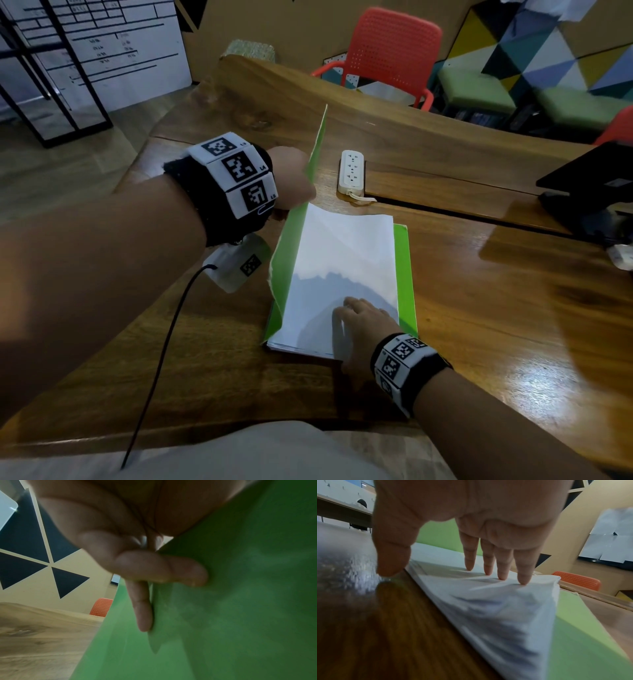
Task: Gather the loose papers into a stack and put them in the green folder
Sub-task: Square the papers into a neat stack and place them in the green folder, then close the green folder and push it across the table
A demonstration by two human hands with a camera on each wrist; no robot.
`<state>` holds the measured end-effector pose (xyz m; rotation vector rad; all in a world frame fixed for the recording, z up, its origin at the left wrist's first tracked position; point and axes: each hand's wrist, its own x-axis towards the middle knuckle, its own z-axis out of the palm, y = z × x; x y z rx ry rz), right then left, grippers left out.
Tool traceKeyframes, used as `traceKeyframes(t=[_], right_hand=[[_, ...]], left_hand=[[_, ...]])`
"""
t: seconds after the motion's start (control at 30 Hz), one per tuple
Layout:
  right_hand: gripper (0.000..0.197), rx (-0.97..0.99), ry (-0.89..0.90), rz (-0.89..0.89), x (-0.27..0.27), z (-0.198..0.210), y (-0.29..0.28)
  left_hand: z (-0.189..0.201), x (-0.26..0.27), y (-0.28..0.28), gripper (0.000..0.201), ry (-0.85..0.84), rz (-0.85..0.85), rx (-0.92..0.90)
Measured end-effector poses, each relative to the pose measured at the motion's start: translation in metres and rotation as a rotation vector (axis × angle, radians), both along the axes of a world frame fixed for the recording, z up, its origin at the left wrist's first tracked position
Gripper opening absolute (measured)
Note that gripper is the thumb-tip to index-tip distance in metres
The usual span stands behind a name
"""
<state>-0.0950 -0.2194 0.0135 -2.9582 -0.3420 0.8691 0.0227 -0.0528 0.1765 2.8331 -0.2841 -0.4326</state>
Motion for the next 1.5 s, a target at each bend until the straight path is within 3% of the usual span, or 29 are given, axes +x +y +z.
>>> traceKeyframes(t=[0.13, 0.33, 0.4, 0.47, 0.57, 0.63, 0.73, 0.8, 0.87, 0.97, 1.23, 1.3, 1.4, 1.5], right_hand=[[0.075, 0.081, -0.028, -0.015, -0.001, -0.003, 0.0], [0.047, 0.179, -0.088, -0.02, -0.001, -0.004, 0.0], [0.049, 0.197, -0.088, -0.051, -0.003, 0.0, 0.0], [0.056, 0.239, -0.09, -0.143, -0.001, 0.009, -0.003], [0.038, 0.427, -0.146, -0.452, 0.012, 0.025, -0.024], [0.022, 0.647, -0.201, -0.78, 0.021, 0.029, -0.052], [0.03, 0.9, -0.183, -1.182, 0.025, 0.029, -0.096], [0.036, 0.859, -0.162, -1.33, 0.022, 0.023, -0.118], [0.037, 0.689, -0.069, -1.312, 0.017, 0.012, -0.13], [0.046, 0.486, 0.049, -1.173, 0.009, -0.014, -0.138], [0.037, 0.243, 0.076, -0.969, 0.009, 0.002, -0.086], [0.039, 0.228, 0.08, -0.944, 0.006, -0.001, -0.085], [0.036, 0.23, 0.075, -0.919, 0.003, 0.001, -0.087], [0.036, 0.219, 0.066, -0.916, 0.003, 0.004, -0.087]], left_hand=[[0.001, 0.0, 0.0, 0.024, 0.015, -0.002, -0.008], [0.003, -0.001, -0.002, 0.031, 0.009, -0.021, 0.022], [0.003, -0.002, -0.003, 0.033, 0.012, -0.009, -0.007], [0.001, -0.006, -0.005, 0.034, 0.071, 0.024, -0.163], [-0.012, -0.019, -0.013, 0.049, 0.353, 0.033, -0.545], [-0.03, -0.025, -0.016, 0.055, 0.464, 0.008, -0.578], [-0.068, -0.025, -0.01, 0.049, 0.4, -0.027, -0.321], [-0.098, -0.022, 0.001, 0.044, 0.342, -0.023, -0.072], [-0.12, -0.024, 0.011, 0.039, 0.368, 0.06, 0.047], [-0.148, -0.027, 0.022, 0.059, 0.387, 0.167, 0.138], [-0.166, -0.048, 0.006, 0.049, 0.363, 0.246, -0.115], [-0.169, -0.055, 0.007, 0.079, 0.383, 0.242, -0.119], [-0.167, -0.076, 0.007, 0.134, 0.417, 0.007, -0.002], [-0.164, -0.095, 0.004, 0.136, 0.366, -0.251, 0.215]])
